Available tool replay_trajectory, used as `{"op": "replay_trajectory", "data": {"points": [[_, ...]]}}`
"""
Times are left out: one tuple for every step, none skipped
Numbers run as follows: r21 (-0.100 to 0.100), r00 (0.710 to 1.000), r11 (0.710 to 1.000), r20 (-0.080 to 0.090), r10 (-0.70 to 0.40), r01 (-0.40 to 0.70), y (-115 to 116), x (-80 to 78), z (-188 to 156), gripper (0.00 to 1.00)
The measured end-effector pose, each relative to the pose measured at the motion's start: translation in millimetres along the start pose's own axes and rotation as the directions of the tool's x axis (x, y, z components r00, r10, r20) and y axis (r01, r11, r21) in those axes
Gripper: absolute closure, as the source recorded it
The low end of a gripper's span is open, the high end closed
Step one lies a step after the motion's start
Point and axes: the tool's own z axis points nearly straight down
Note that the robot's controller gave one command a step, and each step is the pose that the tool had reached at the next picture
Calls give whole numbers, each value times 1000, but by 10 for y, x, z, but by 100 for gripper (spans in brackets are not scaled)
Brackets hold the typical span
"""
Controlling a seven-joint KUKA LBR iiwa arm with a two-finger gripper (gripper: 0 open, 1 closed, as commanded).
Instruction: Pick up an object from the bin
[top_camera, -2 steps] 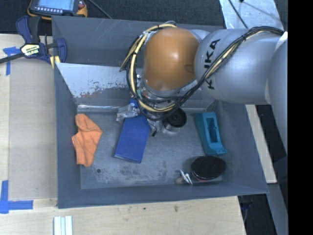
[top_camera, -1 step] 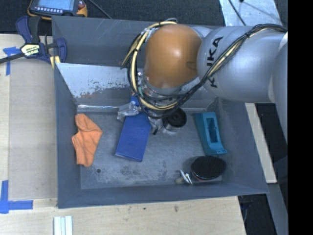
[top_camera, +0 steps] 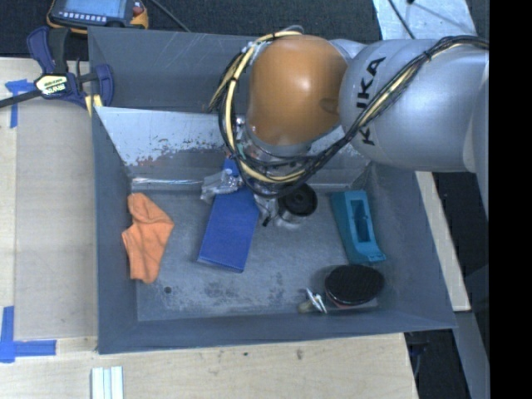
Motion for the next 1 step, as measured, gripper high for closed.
{"op": "replay_trajectory", "data": {"points": [[2,1000,1000,1,1,-1,-6,-3,-140,100]]}}
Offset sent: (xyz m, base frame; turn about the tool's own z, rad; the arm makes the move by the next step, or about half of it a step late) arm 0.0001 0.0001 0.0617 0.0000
